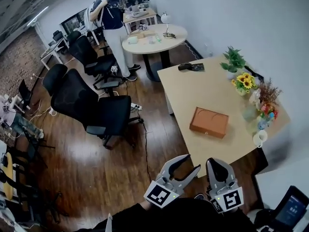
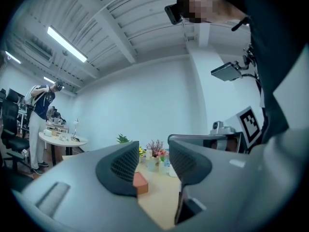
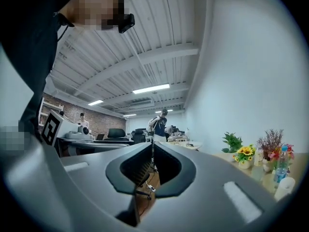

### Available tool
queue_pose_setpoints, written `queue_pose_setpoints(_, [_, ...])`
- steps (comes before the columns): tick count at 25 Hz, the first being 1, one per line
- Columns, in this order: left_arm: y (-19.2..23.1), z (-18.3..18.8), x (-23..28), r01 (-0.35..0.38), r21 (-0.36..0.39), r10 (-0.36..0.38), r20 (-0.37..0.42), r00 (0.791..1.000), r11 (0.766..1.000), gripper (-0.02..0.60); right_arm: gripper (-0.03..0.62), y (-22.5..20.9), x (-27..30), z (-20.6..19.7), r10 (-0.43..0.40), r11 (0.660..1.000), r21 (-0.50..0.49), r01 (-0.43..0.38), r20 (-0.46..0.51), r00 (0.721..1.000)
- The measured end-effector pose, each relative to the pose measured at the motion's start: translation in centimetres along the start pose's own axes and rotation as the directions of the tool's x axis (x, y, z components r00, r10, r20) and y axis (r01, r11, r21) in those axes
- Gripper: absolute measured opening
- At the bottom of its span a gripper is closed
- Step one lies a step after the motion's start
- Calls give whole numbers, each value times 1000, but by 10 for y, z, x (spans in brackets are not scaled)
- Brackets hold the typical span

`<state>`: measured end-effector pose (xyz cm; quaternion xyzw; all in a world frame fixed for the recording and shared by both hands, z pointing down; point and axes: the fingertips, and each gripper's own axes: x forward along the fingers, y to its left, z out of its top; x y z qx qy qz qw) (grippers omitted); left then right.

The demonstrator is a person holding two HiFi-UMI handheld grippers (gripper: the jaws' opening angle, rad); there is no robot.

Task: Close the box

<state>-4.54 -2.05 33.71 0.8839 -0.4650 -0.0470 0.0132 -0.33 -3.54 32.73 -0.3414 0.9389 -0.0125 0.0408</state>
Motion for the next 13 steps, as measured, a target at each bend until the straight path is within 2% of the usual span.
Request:
queue_pose_setpoints(6, [-11, 3, 11, 25, 10, -24, -22, 999, 1000, 178, 14, -9, -5, 5, 3, 1000, 3, -3, 17, 1000])
queue_pose_setpoints(13, [-20, -12, 7, 46, 13, -45, -58, 997, 999, 178, 14, -8, -16, -4, -6, 1000, 12, 6, 10, 1000])
